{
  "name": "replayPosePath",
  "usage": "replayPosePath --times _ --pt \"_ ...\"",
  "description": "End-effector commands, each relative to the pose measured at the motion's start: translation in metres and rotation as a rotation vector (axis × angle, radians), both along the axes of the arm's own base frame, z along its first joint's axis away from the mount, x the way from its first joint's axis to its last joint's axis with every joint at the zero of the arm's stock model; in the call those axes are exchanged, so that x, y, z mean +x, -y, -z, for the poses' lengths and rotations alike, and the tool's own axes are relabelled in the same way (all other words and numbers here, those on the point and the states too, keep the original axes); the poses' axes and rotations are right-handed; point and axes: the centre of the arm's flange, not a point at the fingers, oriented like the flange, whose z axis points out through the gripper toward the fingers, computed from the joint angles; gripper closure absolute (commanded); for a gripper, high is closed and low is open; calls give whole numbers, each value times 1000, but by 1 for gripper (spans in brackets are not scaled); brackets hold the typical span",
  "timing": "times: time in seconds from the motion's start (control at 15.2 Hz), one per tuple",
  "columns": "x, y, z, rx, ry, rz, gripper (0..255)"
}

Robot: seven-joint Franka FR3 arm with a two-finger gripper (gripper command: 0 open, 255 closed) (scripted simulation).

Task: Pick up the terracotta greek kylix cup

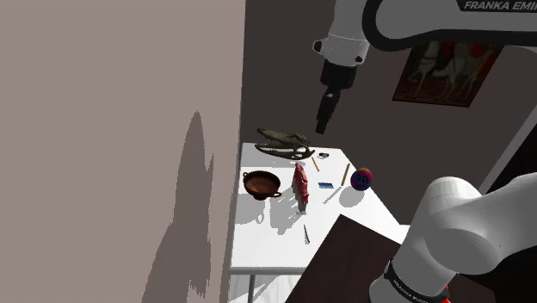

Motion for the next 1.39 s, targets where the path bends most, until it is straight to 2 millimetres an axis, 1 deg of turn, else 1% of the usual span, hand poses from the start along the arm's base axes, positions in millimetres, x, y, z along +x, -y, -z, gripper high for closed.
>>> replayPosePath --times 0.0,1.32 --pt "0 0 0 0 0 0 0" --pt "150 63 210 15 -12 7 0"
